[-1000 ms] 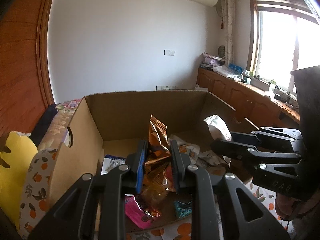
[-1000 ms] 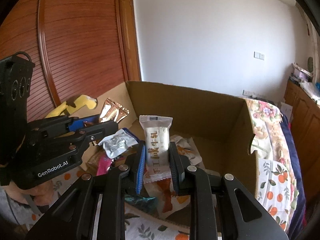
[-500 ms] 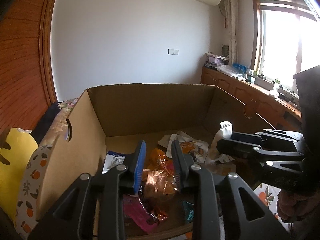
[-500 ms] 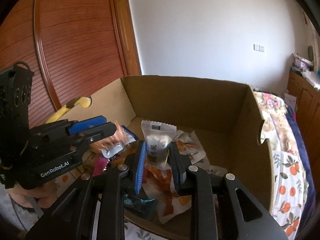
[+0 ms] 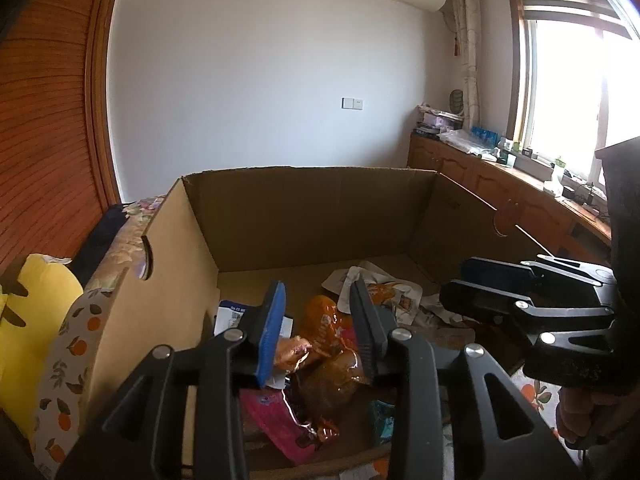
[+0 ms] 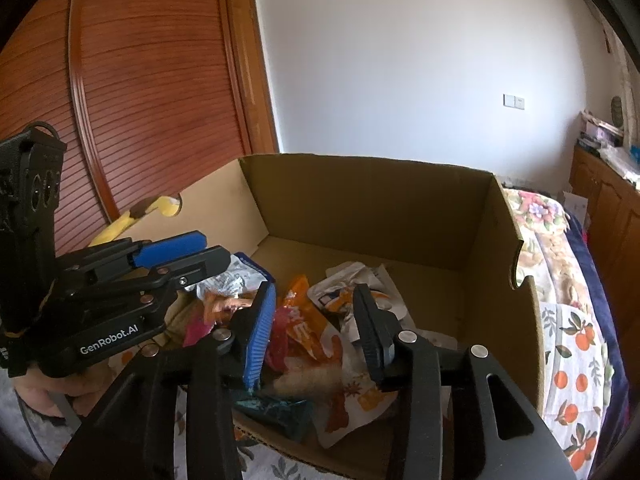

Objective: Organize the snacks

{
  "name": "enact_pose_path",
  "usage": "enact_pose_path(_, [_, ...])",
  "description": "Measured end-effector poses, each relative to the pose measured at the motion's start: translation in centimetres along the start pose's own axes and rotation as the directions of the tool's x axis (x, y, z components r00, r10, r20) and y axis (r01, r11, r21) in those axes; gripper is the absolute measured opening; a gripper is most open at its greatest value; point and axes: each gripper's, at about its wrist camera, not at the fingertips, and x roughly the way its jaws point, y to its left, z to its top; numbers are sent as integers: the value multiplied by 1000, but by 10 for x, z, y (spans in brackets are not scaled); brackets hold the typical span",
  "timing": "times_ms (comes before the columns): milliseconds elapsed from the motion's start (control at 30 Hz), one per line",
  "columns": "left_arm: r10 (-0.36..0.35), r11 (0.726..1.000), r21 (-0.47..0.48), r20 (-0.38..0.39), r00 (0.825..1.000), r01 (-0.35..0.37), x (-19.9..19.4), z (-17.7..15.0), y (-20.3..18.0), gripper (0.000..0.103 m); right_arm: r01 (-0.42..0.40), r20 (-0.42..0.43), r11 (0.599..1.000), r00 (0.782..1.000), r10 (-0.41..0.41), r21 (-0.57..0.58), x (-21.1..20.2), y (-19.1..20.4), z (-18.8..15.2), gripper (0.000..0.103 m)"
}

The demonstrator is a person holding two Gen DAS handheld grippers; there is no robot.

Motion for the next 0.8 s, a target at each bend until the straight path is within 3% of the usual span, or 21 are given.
enact_pose_path(467, [74,995,67,7,997,-74,-52,0,-28,33,98,15,995,995,-98,10,-48,13,-3,41])
enact_pose_path(800, [86,994,66,-12,996,-85,-103,-27,-46,37,151,22,987,988,-153,55,-97,27,-33,45])
